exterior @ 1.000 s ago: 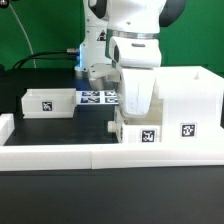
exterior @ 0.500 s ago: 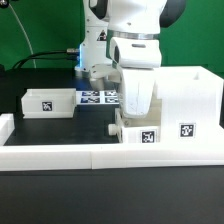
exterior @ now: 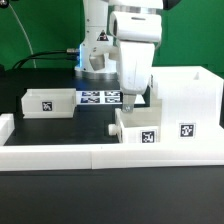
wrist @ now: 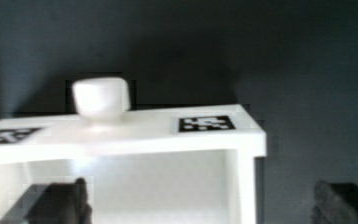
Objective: Assemble drawer
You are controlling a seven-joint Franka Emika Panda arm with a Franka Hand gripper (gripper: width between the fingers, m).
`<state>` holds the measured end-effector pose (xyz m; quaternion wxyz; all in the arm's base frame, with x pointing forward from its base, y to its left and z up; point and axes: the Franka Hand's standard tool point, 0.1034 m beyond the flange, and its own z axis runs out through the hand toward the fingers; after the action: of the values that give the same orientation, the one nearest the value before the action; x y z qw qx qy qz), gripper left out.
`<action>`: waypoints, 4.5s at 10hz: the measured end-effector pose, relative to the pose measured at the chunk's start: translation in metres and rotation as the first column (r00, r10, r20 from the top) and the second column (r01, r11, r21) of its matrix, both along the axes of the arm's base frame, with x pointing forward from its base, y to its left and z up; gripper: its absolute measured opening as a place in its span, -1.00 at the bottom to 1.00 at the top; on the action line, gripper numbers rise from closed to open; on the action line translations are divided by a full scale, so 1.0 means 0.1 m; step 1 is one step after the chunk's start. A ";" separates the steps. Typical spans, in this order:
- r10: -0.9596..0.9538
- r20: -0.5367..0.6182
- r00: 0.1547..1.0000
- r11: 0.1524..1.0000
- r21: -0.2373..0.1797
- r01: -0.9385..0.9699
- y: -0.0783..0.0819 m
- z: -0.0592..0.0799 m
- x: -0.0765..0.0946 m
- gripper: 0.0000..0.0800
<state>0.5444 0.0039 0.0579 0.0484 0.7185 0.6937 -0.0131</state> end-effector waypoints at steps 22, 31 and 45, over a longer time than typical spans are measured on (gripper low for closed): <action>0.042 -0.061 0.997 0.980 0.195 -0.029 -0.03 -0.34 -0.06 0.62; 0.011 -0.075 0.997 0.980 0.199 0.004 0.19 -0.36 -0.07 0.62; -0.235 -0.019 0.972 0.961 0.143 0.235 -1.00 -0.02 -0.87 0.62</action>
Offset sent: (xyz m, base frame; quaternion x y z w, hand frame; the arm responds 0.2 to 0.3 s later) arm 0.0000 0.0000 0.0000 0.0000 0.0650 0.0000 0.9979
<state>0.4570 -0.0963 0.0563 -0.0062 0.7973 0.6028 0.0310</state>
